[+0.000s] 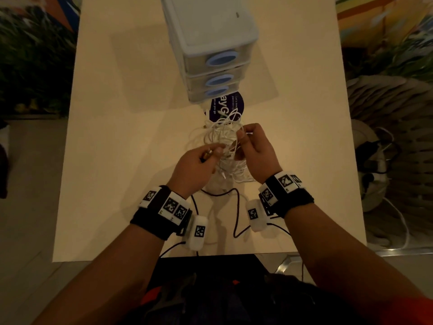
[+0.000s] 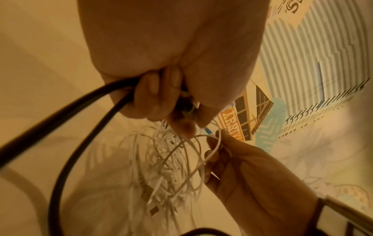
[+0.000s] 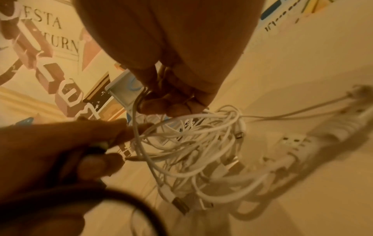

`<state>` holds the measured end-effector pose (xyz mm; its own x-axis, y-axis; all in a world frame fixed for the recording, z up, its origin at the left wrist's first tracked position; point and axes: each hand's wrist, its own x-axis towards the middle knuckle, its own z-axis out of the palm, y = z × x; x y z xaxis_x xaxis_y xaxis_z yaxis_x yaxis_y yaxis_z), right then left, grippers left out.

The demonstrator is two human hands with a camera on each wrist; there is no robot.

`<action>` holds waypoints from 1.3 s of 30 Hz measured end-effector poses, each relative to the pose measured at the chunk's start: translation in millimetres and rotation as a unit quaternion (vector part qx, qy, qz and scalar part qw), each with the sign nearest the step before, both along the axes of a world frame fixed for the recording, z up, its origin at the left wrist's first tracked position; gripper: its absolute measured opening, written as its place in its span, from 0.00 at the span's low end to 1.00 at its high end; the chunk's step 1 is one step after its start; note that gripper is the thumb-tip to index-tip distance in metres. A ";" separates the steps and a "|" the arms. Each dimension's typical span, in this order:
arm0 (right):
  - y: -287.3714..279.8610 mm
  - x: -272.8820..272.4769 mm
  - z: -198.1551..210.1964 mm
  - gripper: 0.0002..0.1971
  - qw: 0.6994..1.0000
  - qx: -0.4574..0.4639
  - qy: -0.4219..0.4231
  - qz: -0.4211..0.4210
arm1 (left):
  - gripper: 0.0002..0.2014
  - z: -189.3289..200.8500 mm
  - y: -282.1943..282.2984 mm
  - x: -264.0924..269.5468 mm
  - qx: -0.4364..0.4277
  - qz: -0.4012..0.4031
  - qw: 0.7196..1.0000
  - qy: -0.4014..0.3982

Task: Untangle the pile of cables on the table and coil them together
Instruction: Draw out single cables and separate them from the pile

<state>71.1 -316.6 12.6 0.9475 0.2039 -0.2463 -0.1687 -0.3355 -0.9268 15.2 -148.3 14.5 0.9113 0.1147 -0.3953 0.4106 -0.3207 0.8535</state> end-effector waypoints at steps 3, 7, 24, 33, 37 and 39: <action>-4.1 1.1 2.1 0.06 0.998 0.038 0.033 -0.035 | 0.14 -2.7 0.2 -0.7 0.064 -0.088 0.994 0.015; -11.2 3.9 2.1 0.04 0.996 0.035 0.037 -0.067 | 0.16 -5.2 4.7 -2.3 0.080 -0.122 0.989 0.039; -0.8 9.0 8.4 0.10 0.998 -0.029 -0.055 -0.003 | 0.18 -0.3 13.8 17.0 0.050 -0.001 0.998 -0.038; -13.2 20.6 21.6 0.08 0.998 -0.047 -0.048 -0.012 | 0.09 -14.2 22.8 14.2 0.124 0.009 0.991 -0.054; -17.9 24.4 16.0 0.08 0.995 -0.092 -0.047 -0.010 | 0.07 -10.9 22.7 14.7 0.111 -0.010 0.991 -0.076; -21.2 27.6 13.7 0.09 0.992 -0.118 -0.046 -0.010 | 0.07 -10.1 21.9 14.2 0.099 -0.010 0.992 -0.075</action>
